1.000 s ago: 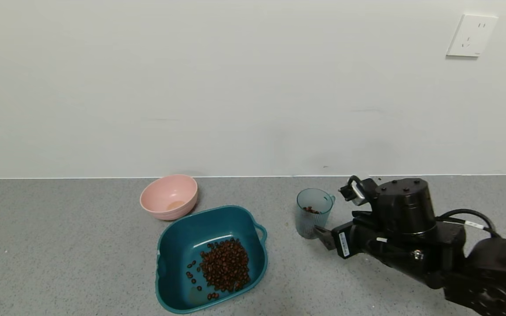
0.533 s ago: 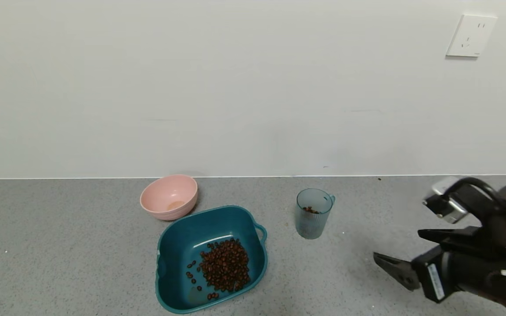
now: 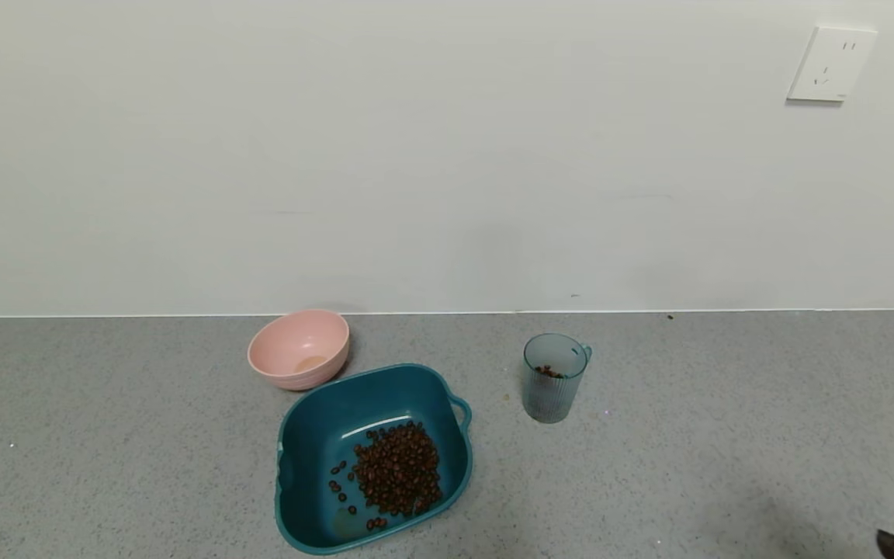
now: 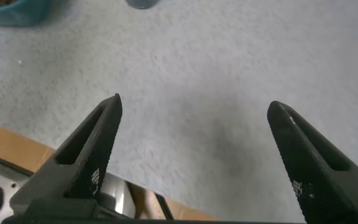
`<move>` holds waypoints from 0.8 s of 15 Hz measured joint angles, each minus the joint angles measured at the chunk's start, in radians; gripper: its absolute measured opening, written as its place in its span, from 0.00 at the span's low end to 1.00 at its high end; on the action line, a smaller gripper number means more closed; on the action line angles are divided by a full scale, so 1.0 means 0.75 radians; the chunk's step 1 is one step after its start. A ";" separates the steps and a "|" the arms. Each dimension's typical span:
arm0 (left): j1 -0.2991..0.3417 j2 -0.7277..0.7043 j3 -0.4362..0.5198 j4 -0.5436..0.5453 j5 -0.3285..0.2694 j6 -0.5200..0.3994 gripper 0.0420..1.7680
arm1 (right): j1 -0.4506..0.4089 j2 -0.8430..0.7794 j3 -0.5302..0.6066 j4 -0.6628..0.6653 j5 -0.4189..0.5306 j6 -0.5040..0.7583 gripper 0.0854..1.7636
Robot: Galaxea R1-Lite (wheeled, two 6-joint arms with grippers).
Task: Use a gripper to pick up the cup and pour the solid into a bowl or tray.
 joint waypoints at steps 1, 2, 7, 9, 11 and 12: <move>0.000 0.000 0.000 0.000 0.000 0.000 0.99 | -0.016 -0.076 -0.010 0.060 -0.032 0.000 0.96; 0.000 0.000 0.000 0.000 0.000 0.000 0.99 | -0.042 -0.148 -0.019 0.109 -0.068 0.000 0.96; 0.000 0.000 0.000 -0.001 0.000 0.000 0.99 | -0.403 -0.410 -0.070 0.246 -0.138 -0.009 0.96; 0.000 0.000 0.000 0.000 0.000 0.000 0.99 | -0.571 -0.486 -0.075 0.254 -0.107 -0.012 0.96; 0.000 0.000 0.000 0.000 0.000 0.000 0.99 | -0.706 -0.555 -0.068 0.258 0.012 -0.016 0.96; 0.000 0.000 0.000 0.000 0.000 0.000 0.99 | -0.741 -0.591 -0.060 0.256 0.058 -0.020 0.96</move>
